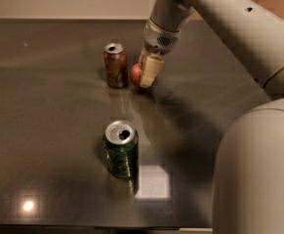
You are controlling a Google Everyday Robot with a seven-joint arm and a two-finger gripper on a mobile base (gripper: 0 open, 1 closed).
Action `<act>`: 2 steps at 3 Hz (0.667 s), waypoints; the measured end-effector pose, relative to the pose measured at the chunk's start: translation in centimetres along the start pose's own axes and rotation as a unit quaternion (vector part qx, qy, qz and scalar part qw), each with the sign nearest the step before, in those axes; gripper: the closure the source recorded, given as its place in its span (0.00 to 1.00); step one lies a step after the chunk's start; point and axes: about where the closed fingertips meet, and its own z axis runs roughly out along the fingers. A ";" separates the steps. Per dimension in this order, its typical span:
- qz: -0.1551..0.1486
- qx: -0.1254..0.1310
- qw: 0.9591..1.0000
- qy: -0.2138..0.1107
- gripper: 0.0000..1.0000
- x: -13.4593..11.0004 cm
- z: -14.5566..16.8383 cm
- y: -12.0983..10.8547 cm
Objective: Move apple near orange can
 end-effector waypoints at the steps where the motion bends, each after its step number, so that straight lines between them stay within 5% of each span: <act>1: -0.002 -0.003 1.000 0.003 0.12 0.0 0.7 0.0; 2: -0.003 -0.005 1.000 0.002 0.00 0.2 1.2 0.2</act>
Offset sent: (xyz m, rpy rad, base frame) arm -0.0107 -0.0042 -0.0148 -0.0161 0.0222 0.0180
